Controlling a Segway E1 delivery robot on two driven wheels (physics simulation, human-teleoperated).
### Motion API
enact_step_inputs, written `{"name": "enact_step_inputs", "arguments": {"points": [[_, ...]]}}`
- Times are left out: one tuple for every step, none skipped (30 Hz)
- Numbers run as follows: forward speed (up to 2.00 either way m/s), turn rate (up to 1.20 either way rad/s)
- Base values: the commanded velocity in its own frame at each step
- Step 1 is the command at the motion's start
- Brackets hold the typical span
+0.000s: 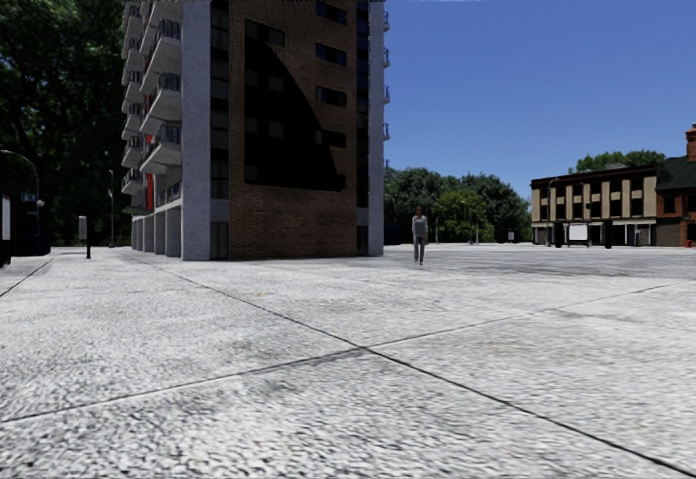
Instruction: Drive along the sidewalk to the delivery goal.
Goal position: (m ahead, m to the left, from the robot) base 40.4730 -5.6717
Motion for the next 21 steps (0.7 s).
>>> {"name": "enact_step_inputs", "arguments": {"points": [[2.00, -0.45], [2.00, -0.45], [2.00, -0.45], [2.00, -0.45], [2.00, -0.45], [2.00, -0.45], [2.00, -0.45], [2.00, -0.45], [2.00, -0.45], [2.00, -0.45], [2.00, -0.45], [2.00, -0.45], [2.00, -0.45], [2.00, -0.45], [2.00, -0.45], [2.00, -0.45], [2.00, -0.45], [2.00, -0.45], [2.00, -0.45], [2.00, -0.45], [2.00, -0.45]]}}
